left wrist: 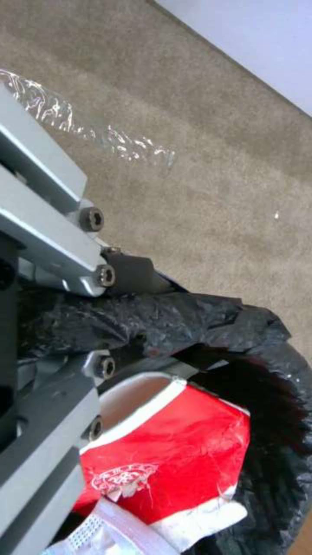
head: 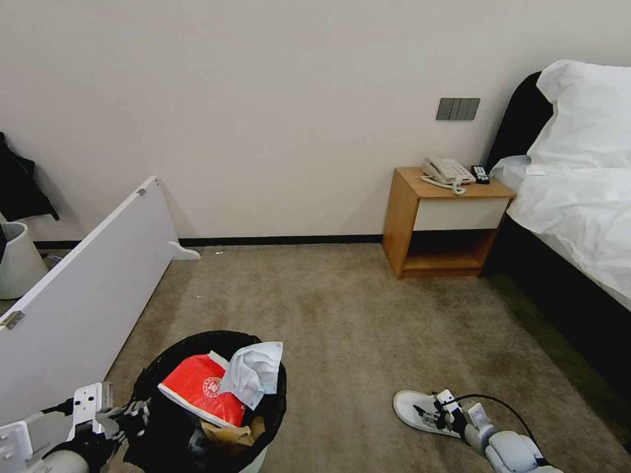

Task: Pick up the trash bin, then pick up the garbage from the floor and place it into the trash bin.

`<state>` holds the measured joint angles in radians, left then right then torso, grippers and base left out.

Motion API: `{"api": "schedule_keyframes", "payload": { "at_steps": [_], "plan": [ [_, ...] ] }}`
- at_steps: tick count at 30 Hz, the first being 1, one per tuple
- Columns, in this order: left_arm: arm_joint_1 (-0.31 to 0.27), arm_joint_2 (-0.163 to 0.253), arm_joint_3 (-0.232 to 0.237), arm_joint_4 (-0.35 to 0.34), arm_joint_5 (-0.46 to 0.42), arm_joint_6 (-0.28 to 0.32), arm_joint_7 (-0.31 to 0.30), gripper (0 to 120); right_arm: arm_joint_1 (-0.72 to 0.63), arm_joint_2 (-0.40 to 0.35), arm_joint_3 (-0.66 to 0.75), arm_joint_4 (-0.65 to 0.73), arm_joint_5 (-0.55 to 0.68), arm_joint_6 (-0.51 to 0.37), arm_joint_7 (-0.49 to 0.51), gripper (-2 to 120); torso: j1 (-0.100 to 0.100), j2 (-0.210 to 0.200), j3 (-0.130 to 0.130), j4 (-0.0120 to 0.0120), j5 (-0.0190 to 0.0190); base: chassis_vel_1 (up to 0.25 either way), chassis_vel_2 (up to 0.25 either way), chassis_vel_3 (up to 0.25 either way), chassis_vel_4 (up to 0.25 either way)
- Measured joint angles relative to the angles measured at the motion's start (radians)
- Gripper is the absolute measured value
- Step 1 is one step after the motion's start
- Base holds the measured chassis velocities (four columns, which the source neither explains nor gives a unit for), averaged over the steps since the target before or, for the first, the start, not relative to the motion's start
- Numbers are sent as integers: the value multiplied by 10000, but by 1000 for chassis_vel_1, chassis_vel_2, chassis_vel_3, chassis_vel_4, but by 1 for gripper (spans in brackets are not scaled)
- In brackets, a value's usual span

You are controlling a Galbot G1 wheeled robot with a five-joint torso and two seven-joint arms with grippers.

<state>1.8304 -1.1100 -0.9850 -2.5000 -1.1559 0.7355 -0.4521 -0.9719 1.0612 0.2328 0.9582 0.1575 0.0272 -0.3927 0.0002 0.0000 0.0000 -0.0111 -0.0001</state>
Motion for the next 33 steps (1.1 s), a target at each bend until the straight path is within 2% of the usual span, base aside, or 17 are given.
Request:
{"api": "schedule_keyframes", "payload": {
  "at_steps": [1,2,4,5,7,8,10,11,16,33],
  "plan": [
    [-6,9,-12,0,-11,0,-4,4,5,-2,-31,-1,23,81,-97,50,0,0,1,-1,1,0,0,0,0],
    [-6,9,-12,0,-11,0,-4,4,5,-2,-31,-1,23,81,-97,50,0,0,1,-1,1,0,0,0,0],
    [-6,25,-32,0,-31,0,-6,4,11,-1,-45,-13,27,118,-129,40,0,0,0,0,0,0,0,0,0],
    [-6,25,-32,0,-31,0,-6,4,11,-1,-45,-13,27,118,-129,40,0,0,0,0,0,0,0,0,0],
    [-9,29,-39,0,-44,0,-9,4,11,-4,-46,-28,26,130,-133,30,0,0,0,-1,1,0,0,0,0],
    [-9,29,-39,0,-44,0,-9,4,11,-4,-46,-28,26,130,-133,30,0,0,0,-1,1,0,0,0,0],
    [-21,30,-37,0,-50,0,-10,4,-12,-20,-41,-26,16,133,-133,19,0,0,1,0,1,0,0,0,0],
    [-21,30,-37,0,-50,0,-10,4,-12,-20,-41,-26,16,133,-133,19,0,0,1,0,1,0,0,0,0],
    [-31,37,-32,0,-55,0,-13,4,-143,-71,-22,-4,-68,128,-111,0,0,0,0,0,2,0,0,0,0],
    [-16,14,22,0,-28,0,-14,4,-371,-319,448,213,-201,100,-17,0,0,0,0,-1,4,0,0,0,0]
  ]
}}
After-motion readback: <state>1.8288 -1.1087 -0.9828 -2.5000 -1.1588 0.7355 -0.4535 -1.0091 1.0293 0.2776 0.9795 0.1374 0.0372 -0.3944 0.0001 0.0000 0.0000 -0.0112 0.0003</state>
